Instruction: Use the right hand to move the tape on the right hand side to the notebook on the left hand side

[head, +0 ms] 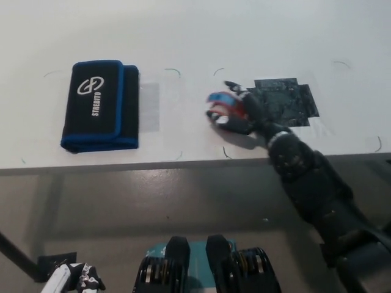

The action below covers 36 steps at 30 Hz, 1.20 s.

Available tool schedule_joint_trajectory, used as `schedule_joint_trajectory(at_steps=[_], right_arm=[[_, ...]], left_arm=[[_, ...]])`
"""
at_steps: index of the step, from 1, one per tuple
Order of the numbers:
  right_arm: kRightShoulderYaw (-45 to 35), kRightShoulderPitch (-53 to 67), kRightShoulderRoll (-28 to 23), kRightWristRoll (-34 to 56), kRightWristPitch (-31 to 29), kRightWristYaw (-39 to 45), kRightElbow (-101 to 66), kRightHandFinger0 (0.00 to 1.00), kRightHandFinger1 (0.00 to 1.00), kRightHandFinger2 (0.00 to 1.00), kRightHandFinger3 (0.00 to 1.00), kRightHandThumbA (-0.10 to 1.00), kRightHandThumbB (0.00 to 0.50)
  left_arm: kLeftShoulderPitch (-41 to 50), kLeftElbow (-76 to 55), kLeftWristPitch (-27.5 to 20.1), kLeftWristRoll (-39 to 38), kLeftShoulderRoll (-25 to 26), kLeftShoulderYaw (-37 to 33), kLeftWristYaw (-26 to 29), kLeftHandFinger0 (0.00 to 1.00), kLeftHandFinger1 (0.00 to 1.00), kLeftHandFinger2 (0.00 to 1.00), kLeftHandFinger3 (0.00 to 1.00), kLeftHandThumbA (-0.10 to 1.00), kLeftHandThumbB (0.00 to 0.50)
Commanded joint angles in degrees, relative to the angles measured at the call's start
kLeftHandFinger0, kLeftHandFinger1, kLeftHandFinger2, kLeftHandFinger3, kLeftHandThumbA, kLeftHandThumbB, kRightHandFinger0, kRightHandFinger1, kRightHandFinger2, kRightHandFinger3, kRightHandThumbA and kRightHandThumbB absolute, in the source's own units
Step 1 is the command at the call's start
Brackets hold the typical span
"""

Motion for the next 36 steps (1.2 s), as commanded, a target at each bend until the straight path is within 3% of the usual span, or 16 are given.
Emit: schedule_joint_trajectory(at_steps=[1,20,36], right_arm=[[0.72,-5.67,1.48,-0.55,-4.22,-2.18,2.11,1.00,1.00,1.00,1.00,0.77,0.500],[2.01,-8.45,7.47,-0.29,-6.71,-2.57,7.12,1.00,1.00,1.00,1.00,0.84,0.500],[1.99,-8.08,7.29,-0.44,-8.78,-2.72,8.40,1.00,1.00,1.00,1.00,0.84,0.495]], left_arm=[[0.50,-2.11,-1.03,-0.04,0.83,0.78,-0.53,0.25,0.20,0.23,0.39,0.22,0.021],[-0.06,-3.98,0.16,-0.06,1.30,0.60,-1.19,0.27,0.20,0.24,0.40,0.19,0.015],[-0.24,-4.85,1.08,-0.48,1.76,0.89,-1.73,0.29,0.22,0.25,0.41,0.18,0.007]])
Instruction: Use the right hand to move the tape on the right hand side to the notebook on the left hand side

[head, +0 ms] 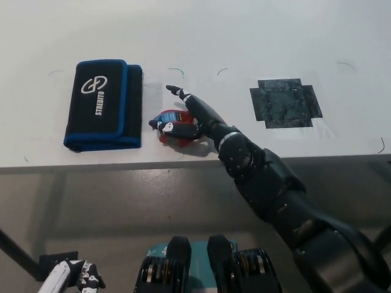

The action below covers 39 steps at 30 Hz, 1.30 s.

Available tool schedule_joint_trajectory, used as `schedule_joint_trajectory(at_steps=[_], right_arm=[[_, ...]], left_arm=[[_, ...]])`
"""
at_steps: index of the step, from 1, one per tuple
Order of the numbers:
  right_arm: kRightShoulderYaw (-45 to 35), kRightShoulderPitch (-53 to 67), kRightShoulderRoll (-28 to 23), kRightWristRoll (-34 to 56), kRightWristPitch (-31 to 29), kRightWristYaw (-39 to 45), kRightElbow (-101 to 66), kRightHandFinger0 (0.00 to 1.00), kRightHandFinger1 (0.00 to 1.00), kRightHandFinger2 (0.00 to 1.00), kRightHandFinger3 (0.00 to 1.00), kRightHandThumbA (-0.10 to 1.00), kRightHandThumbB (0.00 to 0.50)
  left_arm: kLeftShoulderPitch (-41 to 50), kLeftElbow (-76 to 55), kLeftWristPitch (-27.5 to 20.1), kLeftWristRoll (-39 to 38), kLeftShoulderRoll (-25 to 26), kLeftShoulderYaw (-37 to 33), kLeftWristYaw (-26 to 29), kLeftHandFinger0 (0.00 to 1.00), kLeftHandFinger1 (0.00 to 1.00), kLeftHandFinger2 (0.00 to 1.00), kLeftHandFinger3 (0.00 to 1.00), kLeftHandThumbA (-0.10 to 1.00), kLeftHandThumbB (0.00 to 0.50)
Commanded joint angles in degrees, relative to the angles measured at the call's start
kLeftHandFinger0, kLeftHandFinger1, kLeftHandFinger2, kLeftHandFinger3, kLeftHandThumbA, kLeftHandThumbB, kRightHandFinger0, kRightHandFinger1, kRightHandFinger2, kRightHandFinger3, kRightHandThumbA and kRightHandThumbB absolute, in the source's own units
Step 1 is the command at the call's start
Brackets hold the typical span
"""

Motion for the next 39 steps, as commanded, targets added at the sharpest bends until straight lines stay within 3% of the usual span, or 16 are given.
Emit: schedule_joint_trajectory(at_steps=[1,9,14,16,22,27,29,30,39], right_arm=[[0.27,-3.49,0.03,-0.08,-3.52,-1.59,-0.62,1.00,1.00,1.00,1.00,0.83,0.495],[0.70,-3.63,-2.82,-0.71,-3.60,-0.62,-1.83,1.00,1.00,1.00,1.00,0.88,0.500],[1.76,-2.93,-5.60,-1.88,-3.66,-0.33,-5.92,1.00,1.00,1.00,1.00,0.81,0.493],[1.91,-1.41,-8.59,-2.93,-2.80,0.10,-12.53,1.00,1.00,1.00,1.00,0.82,0.500],[1.48,4.01,-15.84,-3.50,1.90,5.77,-32.56,1.00,1.00,1.00,1.00,0.78,0.449],[0.16,9.32,-20.38,-2.87,8.59,10.26,-49.51,1.00,1.00,1.00,1.00,0.82,0.485],[-0.40,13.08,-23.40,-3.48,10.76,12.20,-59.33,1.00,1.00,1.00,1.00,0.94,0.500],[-0.65,14.12,-23.82,-3.47,11.77,12.63,-61.93,1.00,1.00,1.00,1.00,0.94,0.500],[-5.02,31.21,-27.18,-1.22,11.14,10.40,-83.48,1.00,1.00,1.00,1.00,0.93,0.482]], left_arm=[[-0.10,-2.35,0.16,-0.40,1.03,0.86,-0.85,0.29,0.22,0.25,0.40,0.18,0.008],[0.07,-1.90,0.03,-0.50,0.64,1.06,-0.59,0.29,0.22,0.25,0.41,0.16,0.009],[0.04,-1.44,-0.85,-0.61,0.83,1.11,-0.76,0.28,0.21,0.24,0.40,0.19,0.010],[0.09,-1.62,-0.40,-0.13,0.81,1.07,-0.64,0.28,0.22,0.25,0.40,0.18,0.014],[-0.23,-0.92,-0.47,-0.11,0.85,1.08,-0.65,0.28,0.21,0.25,0.40,0.19,0.012],[-0.09,-1.12,-0.32,0.27,1.18,1.23,-0.59,0.29,0.22,0.25,0.41,0.17,0.014],[-0.16,-0.79,-0.46,-0.17,0.90,1.20,-0.60,0.29,0.22,0.25,0.41,0.19,0.017],[-0.17,-0.66,-0.66,-0.26,0.86,1.22,-0.57,0.29,0.22,0.25,0.41,0.19,0.018],[0.01,-0.30,-0.75,-0.17,0.76,1.27,-0.39,0.29,0.22,0.25,0.41,0.18,0.014]])
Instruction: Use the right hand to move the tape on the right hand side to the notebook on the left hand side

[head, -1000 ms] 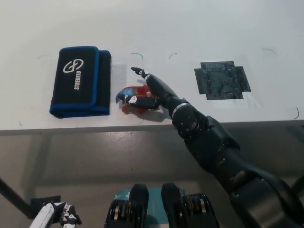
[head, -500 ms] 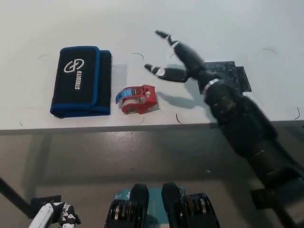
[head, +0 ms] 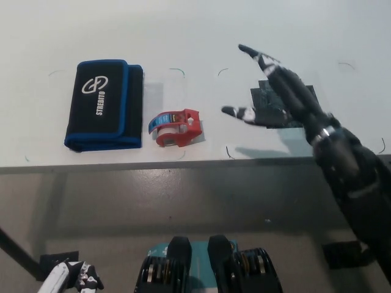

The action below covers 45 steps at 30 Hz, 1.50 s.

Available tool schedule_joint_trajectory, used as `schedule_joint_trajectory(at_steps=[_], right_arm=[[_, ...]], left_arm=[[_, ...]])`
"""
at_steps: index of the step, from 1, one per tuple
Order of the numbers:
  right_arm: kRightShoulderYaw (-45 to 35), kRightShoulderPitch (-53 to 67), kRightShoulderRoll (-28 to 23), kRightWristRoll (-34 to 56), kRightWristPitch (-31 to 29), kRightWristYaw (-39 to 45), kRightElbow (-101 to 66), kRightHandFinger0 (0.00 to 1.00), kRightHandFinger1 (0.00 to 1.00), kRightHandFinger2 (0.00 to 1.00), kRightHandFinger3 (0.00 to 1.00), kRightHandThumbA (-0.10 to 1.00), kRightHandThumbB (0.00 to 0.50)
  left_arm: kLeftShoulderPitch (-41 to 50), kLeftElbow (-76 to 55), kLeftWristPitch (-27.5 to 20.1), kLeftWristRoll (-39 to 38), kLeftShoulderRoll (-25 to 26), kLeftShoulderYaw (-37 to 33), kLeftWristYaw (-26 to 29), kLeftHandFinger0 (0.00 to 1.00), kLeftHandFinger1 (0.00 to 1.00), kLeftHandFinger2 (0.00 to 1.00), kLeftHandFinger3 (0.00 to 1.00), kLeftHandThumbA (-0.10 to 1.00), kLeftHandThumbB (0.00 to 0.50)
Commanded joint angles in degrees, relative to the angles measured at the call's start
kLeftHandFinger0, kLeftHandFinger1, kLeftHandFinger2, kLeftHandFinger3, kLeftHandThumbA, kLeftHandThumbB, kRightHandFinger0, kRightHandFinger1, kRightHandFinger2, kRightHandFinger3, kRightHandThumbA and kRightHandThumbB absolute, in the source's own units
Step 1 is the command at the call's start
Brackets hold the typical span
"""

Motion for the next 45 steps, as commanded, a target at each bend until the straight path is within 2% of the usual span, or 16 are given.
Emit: schedule_joint_trajectory(at_steps=[1,3,6,8,13,14,16,18,20,23,27,30,38,45], right_arm=[[-5.89,10.22,-6.00,2.16,4.97,3.90,-28.58,1.00,1.00,1.00,1.00,0.92,0.482],[-6.35,14.01,-6.11,2.60,3.95,3.19,-30.59,1.00,1.00,1.00,1.00,0.92,0.482],[-6.95,26.05,-6.03,0.21,2.33,0.81,-33.49,1.00,1.00,1.00,1.00,0.87,0.465],[-7.05,31.60,-5.92,-0.97,1.40,-0.14,-33.23,1.00,1.00,1.00,1.00,0.91,0.464],[-6.52,39.35,-5.81,-2.80,-2.03,-0.86,-30.20,1.00,1.00,1.00,1.00,0.95,0.395],[-6.30,41.65,-5.96,-2.78,-2.95,-0.82,-29.66,1.00,1.00,1.00,1.00,0.95,0.368],[-6.34,43.48,-6.15,-3.03,-3.46,-0.66,-29.40,1.00,1.00,1.00,1.00,0.92,0.354],[-6.39,44.45,-6.03,-2.99,-3.58,-0.45,-29.61,1.00,1.00,1.00,1.00,0.90,0.341],[-6.43,45.84,-5.98,-2.54,-3.54,-0.10,-29.34,1.00,1.00,1.00,1.00,0.96,0.338],[-6.20,45.02,-5.11,-3.44,-4.01,-0.59,-27.95,1.00,1.00,1.00,1.00,0.94,0.325],[-5.82,45.03,-4.53,-4.77,-4.67,-1.20,-26.59,1.00,1.00,1.00,1.00,0.96,0.320],[-5.67,44.26,-4.19,-4.85,-5.66,-1.29,-25.22,1.00,1.00,1.00,1.00,0.95,0.335],[-5.55,43.91,-3.94,-5.38,-6.20,-0.77,-24.30,1.00,1.00,1.00,1.00,0.94,0.330],[-5.55,43.33,-3.94,-6.56,-8.03,-1.80,-22.73,1.00,1.00,1.00,1.00,0.94,0.322]], left_arm=[[-0.07,-1.06,-1.00,-0.05,0.73,0.94,-0.22,0.29,0.22,0.25,0.41,0.18,0.016],[-0.06,-0.61,-1.52,-0.01,0.62,0.97,-0.05,0.28,0.21,0.25,0.41,0.18,0.015],[-0.08,-0.47,-1.38,-0.16,0.41,0.97,0.00,0.28,0.21,0.25,0.41,0.17,0.015],[0.20,-0.29,-1.61,0.37,0.48,0.72,0.01,0.29,0.22,0.25,0.41,0.20,0.010],[0.42,0.94,-2.48,0.53,0.34,0.84,0.34,0.28,0.22,0.25,0.41,0.26,0.019],[0.52,0.65,-2.14,0.48,0.16,0.97,0.49,0.26,0.21,0.25,0.40,0.25,0.015],[0.63,0.69,-2.26,0.79,-0.01,0.95,0.65,0.26,0.21,0.24,0.40,0.25,0.012],[0.77,0.44,-2.09,0.70,-0.01,1.03,0.57,0.26,0.20,0.23,0.40,0.24,0.012],[0.80,0.77,-2.82,0.60,0.00,1.13,0.59,0.26,0.20,0.24,0.41,0.22,0.011],[0.84,0.76,-2.82,0.39,0.12,1.45,0.39,0.27,0.21,0.24,0.41,0.21,0.010],[1.69,0.74,-3.45,0.79,-0.09,1.43,0.45,0.27,0.20,0.23,0.39,0.19,0.008],[1.52,1.13,-3.71,0.44,-0.28,1.62,0.40,0.26,0.19,0.22,0.38,0.18,0.010],[1.58,0.85,-3.14,0.95,-0.36,1.73,0.24,0.25,0.19,0.22,0.40,0.23,0.005],[1.32,1.21,-3.39,0.67,-0.60,1.66,0.18,0.24,0.18,0.22,0.38,0.26,0.021]])
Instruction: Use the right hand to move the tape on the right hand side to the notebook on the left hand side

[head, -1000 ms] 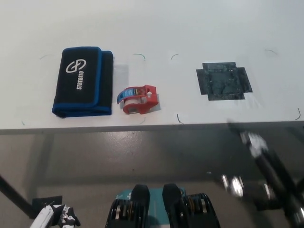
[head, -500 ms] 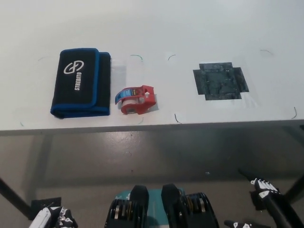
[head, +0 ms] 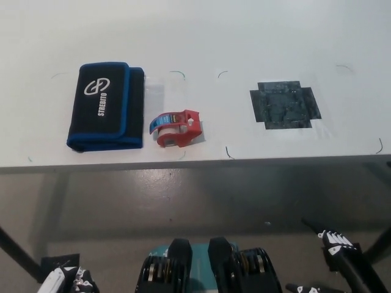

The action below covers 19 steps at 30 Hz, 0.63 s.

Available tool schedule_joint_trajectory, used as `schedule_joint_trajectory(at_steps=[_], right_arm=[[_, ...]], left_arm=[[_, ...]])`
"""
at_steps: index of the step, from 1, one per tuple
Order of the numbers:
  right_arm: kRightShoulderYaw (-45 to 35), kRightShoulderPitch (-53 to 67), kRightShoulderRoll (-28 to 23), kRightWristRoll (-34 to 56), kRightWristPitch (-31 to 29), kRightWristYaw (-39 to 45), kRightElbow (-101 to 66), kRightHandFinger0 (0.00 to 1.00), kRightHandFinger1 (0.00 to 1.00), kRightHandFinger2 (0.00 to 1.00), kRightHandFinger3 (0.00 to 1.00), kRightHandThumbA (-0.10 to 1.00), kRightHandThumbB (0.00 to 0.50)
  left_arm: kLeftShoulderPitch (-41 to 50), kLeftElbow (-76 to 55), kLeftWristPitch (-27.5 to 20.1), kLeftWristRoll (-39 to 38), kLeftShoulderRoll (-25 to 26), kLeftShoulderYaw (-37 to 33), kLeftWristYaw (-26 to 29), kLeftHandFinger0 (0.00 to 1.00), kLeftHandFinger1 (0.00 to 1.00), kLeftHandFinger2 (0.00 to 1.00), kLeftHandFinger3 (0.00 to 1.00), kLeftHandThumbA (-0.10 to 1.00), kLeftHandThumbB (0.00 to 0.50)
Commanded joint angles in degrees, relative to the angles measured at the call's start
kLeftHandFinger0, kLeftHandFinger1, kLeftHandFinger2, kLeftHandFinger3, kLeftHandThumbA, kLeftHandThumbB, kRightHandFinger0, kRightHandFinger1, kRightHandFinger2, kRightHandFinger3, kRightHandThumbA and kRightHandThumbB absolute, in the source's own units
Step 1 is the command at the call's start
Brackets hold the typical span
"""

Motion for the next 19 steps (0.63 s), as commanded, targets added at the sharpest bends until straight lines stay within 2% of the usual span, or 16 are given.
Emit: schedule_joint_trajectory(at_steps=[1,6,12,13,19], right_arm=[[-0.19,-1.28,0.12,-1.10,-3.95,-1.86,0.17,1.00,1.00,1.00,1.00,0.94,0.328],[-0.09,-1.44,0.11,-1.75,-5.09,-2.16,0.81,1.00,1.00,1.00,1.00,0.95,0.312],[-0.24,-1.94,0.26,-1.69,-5.38,-2.24,1.67,1.00,1.00,1.00,1.00,0.95,0.322],[-0.24,-1.91,0.31,-1.84,-4.93,-2.04,1.48,1.00,1.00,1.00,1.00,0.97,0.337],[-0.23,-1.81,0.22,-2.15,-4.85,-1.76,1.29,1.00,1.00,1.00,1.00,0.98,0.328]], left_arm=[[0.15,-0.69,-1.83,-0.15,0.07,0.37,0.14,0.25,0.19,0.22,0.38,0.25,0.013],[0.74,-1.03,-1.36,-0.09,0.10,0.58,0.12,0.26,0.19,0.23,0.39,0.24,0.018],[0.61,-1.09,-1.68,-0.60,-0.03,0.88,0.10,0.25,0.19,0.22,0.38,0.22,0.024],[0.62,-1.12,-1.89,-0.29,0.04,0.84,0.15,0.24,0.18,0.22,0.38,0.22,0.020],[0.47,-0.51,-2.50,-0.39,0.07,0.82,0.12,0.25,0.18,0.22,0.38,0.25,0.017]])
